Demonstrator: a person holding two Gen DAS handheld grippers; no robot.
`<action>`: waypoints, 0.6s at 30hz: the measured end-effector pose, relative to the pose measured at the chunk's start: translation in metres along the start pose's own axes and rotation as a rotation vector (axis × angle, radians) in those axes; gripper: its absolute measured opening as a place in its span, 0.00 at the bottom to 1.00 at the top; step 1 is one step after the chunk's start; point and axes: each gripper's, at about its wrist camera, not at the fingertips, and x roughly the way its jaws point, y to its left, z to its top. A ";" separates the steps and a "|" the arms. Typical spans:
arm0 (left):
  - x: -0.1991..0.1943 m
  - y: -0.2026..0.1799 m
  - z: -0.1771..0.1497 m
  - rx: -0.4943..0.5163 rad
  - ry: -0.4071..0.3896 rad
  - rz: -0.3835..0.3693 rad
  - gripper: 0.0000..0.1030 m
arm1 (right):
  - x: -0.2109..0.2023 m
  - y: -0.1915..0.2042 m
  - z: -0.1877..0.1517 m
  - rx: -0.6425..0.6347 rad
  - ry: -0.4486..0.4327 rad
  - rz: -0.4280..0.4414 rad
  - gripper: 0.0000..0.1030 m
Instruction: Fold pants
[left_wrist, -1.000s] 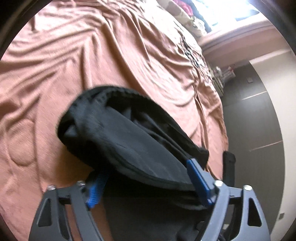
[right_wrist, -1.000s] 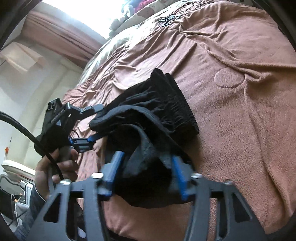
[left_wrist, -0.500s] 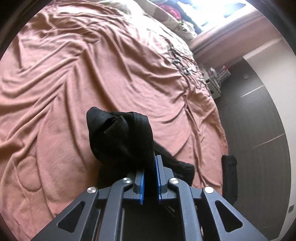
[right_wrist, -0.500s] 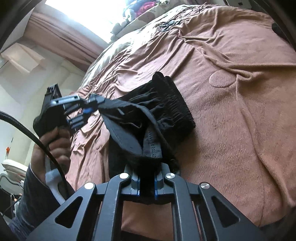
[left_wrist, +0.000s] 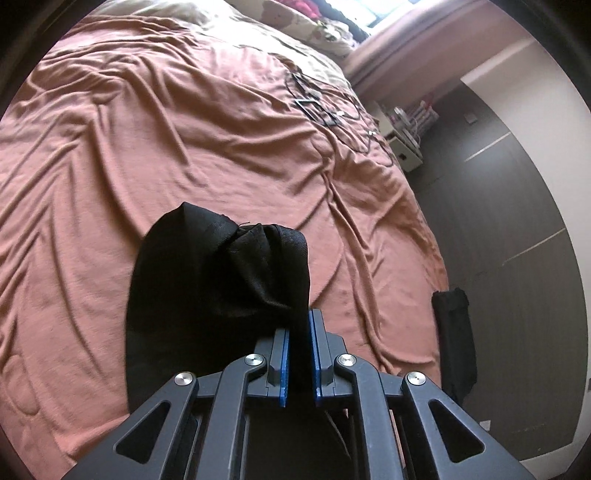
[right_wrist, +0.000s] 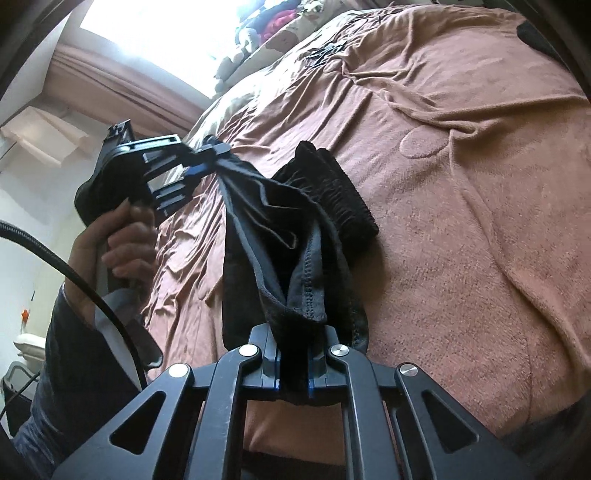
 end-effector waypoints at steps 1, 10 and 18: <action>0.005 -0.003 0.001 0.003 0.011 -0.005 0.10 | -0.001 -0.001 0.000 0.005 -0.004 -0.003 0.06; 0.021 0.003 -0.010 -0.015 0.056 -0.026 0.58 | -0.005 -0.007 -0.004 0.035 0.002 -0.042 0.06; -0.003 0.033 -0.032 -0.018 0.078 0.022 0.58 | -0.008 -0.006 -0.009 0.045 0.033 -0.062 0.06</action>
